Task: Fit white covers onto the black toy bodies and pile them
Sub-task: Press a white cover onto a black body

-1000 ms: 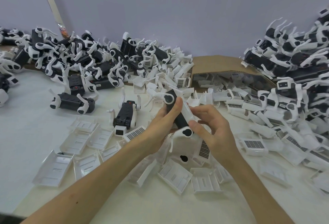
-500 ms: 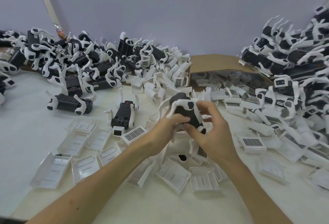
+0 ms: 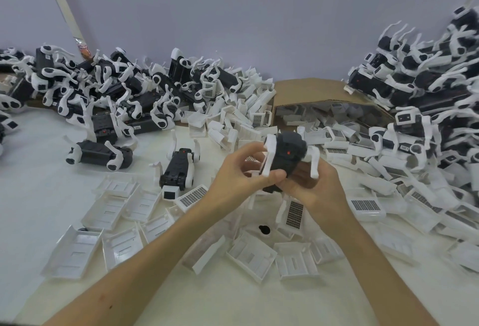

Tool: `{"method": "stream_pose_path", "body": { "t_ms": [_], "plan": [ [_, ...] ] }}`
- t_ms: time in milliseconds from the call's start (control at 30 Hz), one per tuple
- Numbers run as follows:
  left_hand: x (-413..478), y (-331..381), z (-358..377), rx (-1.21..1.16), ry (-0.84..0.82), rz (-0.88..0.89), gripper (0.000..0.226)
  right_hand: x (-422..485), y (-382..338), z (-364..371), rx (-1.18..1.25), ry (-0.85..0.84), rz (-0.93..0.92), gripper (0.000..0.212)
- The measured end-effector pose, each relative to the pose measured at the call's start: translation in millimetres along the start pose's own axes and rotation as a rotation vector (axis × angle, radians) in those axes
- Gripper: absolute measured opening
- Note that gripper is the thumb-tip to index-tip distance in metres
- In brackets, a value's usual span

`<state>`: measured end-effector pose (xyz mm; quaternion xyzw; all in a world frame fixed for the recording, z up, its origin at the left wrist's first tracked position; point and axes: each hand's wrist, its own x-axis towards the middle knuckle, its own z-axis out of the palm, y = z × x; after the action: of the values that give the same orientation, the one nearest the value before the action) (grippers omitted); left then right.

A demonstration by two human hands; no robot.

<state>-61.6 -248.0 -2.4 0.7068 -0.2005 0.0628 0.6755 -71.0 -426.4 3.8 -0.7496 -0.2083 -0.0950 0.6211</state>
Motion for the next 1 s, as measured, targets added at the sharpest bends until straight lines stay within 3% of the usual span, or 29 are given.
{"method": "stream_pose_path", "body": {
  "t_ms": [133,300,533,800,1000],
  "plan": [
    [0.4,4.4,-3.8,0.061,-0.047,-0.007,0.048,2.3,4.1,-2.0,0.057,0.051,0.029,0.055],
    [-1.9,7.1,-0.3,0.203,0.152,0.163,0.043,4.7,5.1,-5.2,-0.046,0.122,-0.118,0.061],
    [-0.1,5.4,-5.5,0.508,0.297,0.370,0.045,3.5,13.7,-9.8,-0.428,0.028,-0.117,0.090],
    [-0.1,-0.4,-3.5,0.598,0.177,0.415,0.048,-1.0,11.2,1.9,-0.463,0.139,-0.301,0.060],
    [1.4,-4.9,-6.1,0.622,0.065,0.356,0.052,0.0,8.5,1.3,-0.457,0.098,-0.325,0.049]
  ]
}}
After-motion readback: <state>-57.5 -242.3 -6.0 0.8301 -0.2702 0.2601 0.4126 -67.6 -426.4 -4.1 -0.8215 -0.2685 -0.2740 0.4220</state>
